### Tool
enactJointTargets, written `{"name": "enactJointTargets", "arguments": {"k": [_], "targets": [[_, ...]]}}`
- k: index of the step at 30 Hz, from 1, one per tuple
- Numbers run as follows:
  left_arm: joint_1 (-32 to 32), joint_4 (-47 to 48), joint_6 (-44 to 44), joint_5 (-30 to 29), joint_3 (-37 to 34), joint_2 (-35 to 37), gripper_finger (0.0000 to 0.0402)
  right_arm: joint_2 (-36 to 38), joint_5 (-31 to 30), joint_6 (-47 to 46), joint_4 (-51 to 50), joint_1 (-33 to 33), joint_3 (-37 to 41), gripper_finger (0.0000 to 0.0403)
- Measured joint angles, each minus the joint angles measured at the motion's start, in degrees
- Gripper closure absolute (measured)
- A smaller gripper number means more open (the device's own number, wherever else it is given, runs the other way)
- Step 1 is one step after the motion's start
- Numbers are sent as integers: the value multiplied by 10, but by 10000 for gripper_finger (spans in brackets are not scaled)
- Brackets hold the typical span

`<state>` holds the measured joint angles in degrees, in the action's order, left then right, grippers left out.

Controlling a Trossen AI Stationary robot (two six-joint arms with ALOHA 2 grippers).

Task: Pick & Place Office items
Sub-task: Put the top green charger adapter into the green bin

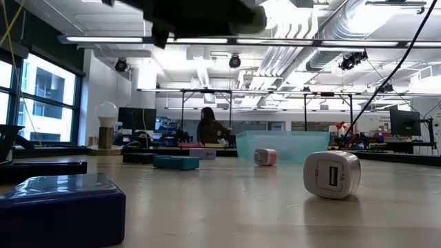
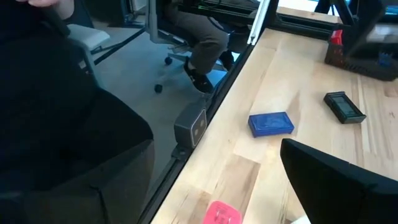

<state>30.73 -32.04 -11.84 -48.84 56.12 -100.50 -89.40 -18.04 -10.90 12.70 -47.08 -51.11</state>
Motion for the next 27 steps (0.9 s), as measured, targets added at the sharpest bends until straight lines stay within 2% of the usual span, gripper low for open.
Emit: {"name": "enactJointTargets", "arguments": {"k": [9,14,20,27], "targets": [[28,-4,0,0,0,47,285,0,-5,-12,0,0,0,66],[44,-12,5,0,0,66,285,0,-67,-13,0,12,0,66],[74,-102,80,-1,0,70,285,0,-142,-25,-7,43,0,66],[109,-180,169,-1,0,70,285,0,-147,-45,-11,68,0,66]]}}
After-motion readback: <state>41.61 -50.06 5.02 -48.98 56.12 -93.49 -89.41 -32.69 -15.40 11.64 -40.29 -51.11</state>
